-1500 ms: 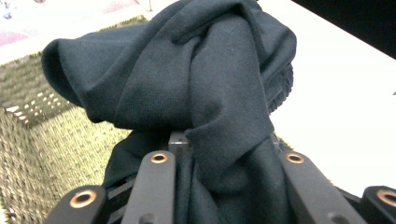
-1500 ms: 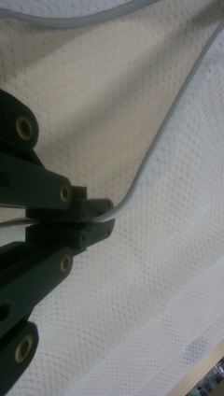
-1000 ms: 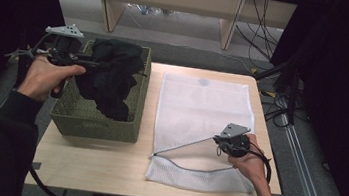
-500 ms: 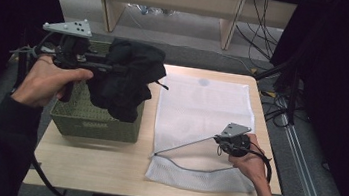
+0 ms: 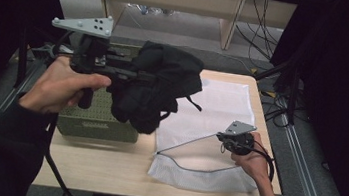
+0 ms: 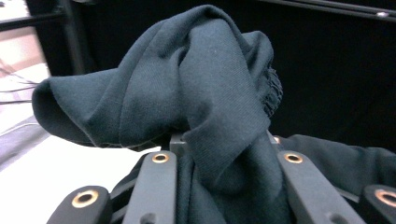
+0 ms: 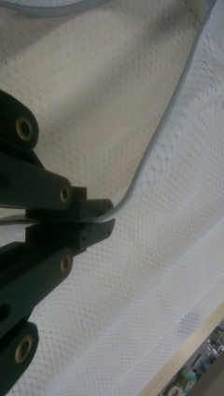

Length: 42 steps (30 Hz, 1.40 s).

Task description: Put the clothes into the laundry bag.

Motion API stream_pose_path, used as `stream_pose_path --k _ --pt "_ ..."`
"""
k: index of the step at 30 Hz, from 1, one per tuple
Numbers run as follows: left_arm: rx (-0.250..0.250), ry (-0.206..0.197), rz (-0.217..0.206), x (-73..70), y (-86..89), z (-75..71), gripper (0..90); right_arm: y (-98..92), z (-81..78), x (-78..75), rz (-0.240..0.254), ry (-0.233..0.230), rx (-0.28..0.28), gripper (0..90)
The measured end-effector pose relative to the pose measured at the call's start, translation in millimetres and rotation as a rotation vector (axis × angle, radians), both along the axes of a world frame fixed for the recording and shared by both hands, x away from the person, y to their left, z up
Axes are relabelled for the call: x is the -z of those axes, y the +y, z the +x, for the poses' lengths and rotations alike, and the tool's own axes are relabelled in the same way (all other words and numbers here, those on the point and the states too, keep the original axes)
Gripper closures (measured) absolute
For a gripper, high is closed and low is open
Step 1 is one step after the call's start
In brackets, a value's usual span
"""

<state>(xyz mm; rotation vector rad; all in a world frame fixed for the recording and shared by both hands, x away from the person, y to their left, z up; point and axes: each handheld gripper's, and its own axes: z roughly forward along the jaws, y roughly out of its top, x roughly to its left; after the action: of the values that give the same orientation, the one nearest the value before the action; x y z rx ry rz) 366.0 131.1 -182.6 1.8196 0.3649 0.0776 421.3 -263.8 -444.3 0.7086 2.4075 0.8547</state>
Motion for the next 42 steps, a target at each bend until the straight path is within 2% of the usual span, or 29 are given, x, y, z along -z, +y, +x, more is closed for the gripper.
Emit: stream_pose_path --k 2,5,10,13,14,15,17,18,19,20,21,23,24,25,26,28,29,30,33,35,37,41,42 --pt "0.024 0.003 0.017 2.5 -7.5 -2.5 70.0 -0.7 -1.1 -1.2 0.012 0.010 0.009 89.9" --pt "0.059 0.028 0.014 12.4 -18.2 -4.4 70.0 -1.0 -1.1 -1.0 0.015 0.011 0.016 90.0" --pt "0.101 0.056 0.022 35.4 -38.8 -4.6 70.0 -1.9 0.0 -1.5 0.011 0.014 -0.004 90.0" --pt "0.131 0.069 0.029 49.5 -54.8 -2.7 69.9 -2.3 0.2 -2.4 0.016 -0.001 -0.002 89.9" --pt "0.145 0.074 0.033 55.0 -60.9 -1.8 69.9 -1.9 -0.5 -2.7 0.025 0.016 -0.001 90.0" --pt "0.159 0.079 0.032 61.8 -67.2 -0.3 69.9 -2.2 0.3 -3.5 0.029 0.002 0.004 90.0" --pt "0.188 0.112 0.023 78.2 -79.9 2.8 69.8 -2.0 0.1 -5.1 0.036 0.011 -0.009 90.0" --pt "0.206 0.120 0.018 87.3 -85.8 5.4 69.8 -2.5 1.4 -6.4 0.039 -0.009 -0.009 90.0" --pt "0.206 0.145 0.013 96.9 -91.6 6.9 69.8 -2.2 0.0 -7.5 0.052 0.010 -0.003 90.0" --pt "0.213 0.163 0.018 109.1 -98.1 9.9 69.8 -3.1 1.9 -8.6 0.055 -0.016 -0.014 90.0" --pt "0.215 0.174 0.020 116.6 -101.7 11.7 69.8 -3.5 1.8 -9.4 0.076 -0.015 -0.010 90.0" --pt "0.217 0.220 0.019 136.2 -108.5 16.8 69.7 -5.5 3.2 -11.0 0.086 -0.026 -0.018 90.0" --pt "0.233 0.235 0.016 146.3 -111.5 19.4 69.7 -6.6 2.5 -12.0 0.095 -0.015 -0.008 90.0" --pt "0.238 0.258 0.028 156.4 -114.0 20.1 69.7 -8.0 3.0 -12.5 0.103 -0.017 -0.010 90.0" --pt "0.237 0.267 0.048 166.8 -117.1 20.6 69.6 -7.9 2.3 -12.2 0.130 -0.009 0.007 90.0" --pt "0.225 0.270 0.110 188.9 -122.7 23.8 69.4 -9.8 3.1 -12.7 0.132 -0.010 0.002 90.0" --pt "0.200 0.292 0.123 195.6 -123.9 24.2 69.3 -10.9 3.1 -13.4 0.131 -0.009 0.002 90.0" --pt "0.197 0.303 0.131 205.1 -126.2 26.8 69.3 -10.7 2.8 -12.8 0.142 -0.008 0.007 90.0" --pt "0.161 0.325 0.203 226.1 -134.7 30.8 69.1 -10.1 1.7 -16.2 0.135 -0.013 -0.002 90.0" --pt "0.128 0.364 0.203 236.9 -144.4 30.3 69.0 -7.2 1.1 -18.6 0.128 -0.025 -0.013 90.0" --pt "0.151 0.396 0.201 245.9 -157.4 31.2 68.8 -2.7 -0.6 -21.8 0.114 -0.036 -0.026 90.0" --pt "0.158 0.404 0.231 256.4 -176.8 35.1 68.3 2.2 -3.6 -25.1 0.106 -0.038 -0.047 90.0" --pt "0.120 0.396 0.233 258.6 -180.9 37.8 68.2 2.6 -4.6 -26.1 0.104 -0.037 -0.043 90.0"
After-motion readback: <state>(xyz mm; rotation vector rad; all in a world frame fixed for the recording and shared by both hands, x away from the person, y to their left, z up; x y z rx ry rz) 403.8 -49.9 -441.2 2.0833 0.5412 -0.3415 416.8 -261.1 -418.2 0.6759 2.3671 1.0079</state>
